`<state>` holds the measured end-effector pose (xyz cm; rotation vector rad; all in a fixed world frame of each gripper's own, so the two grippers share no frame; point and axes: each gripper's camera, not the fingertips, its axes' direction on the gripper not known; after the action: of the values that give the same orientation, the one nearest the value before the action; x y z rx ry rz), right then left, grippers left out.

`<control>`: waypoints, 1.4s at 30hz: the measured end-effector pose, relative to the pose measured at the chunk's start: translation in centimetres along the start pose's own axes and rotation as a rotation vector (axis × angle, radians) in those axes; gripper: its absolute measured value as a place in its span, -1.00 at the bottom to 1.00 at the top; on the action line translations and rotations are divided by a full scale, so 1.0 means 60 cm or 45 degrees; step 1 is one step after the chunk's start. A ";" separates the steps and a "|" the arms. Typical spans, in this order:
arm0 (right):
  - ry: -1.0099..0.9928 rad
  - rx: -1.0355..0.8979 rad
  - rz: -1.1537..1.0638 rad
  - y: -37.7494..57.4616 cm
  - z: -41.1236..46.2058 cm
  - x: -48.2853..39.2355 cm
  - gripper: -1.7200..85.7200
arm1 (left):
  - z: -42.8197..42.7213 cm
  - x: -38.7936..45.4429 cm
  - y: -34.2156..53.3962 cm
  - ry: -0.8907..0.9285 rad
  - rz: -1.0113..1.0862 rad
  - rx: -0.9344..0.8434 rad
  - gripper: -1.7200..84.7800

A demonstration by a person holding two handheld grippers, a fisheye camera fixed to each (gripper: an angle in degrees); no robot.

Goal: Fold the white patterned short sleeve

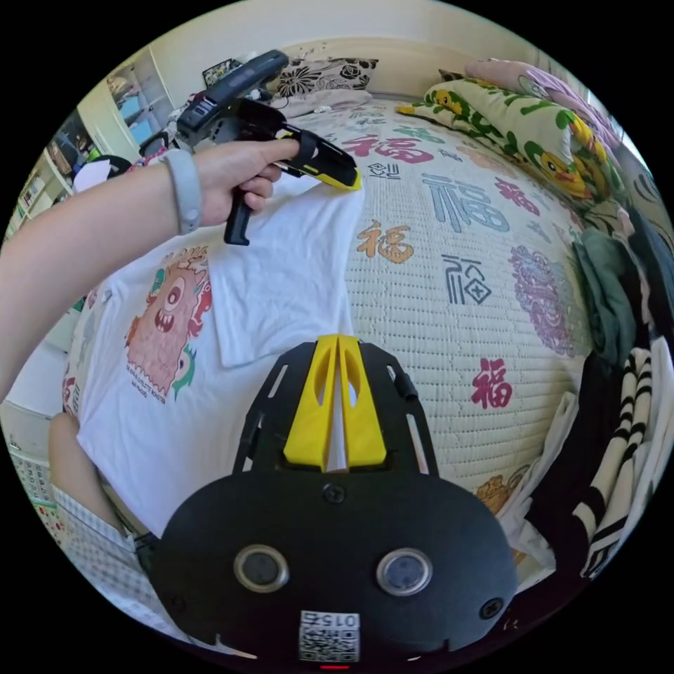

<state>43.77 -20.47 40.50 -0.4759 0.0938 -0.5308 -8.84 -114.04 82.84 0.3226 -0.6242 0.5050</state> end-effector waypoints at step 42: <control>-0.184 -0.368 -0.821 -0.409 0.671 -1.103 -0.82 | -0.957 -0.663 0.876 0.092 -0.916 0.669 -0.97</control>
<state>-16.31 11.11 85.19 -0.8324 -0.1304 -1.1205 -37.73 -59.46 20.99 0.9778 -0.2599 -0.0264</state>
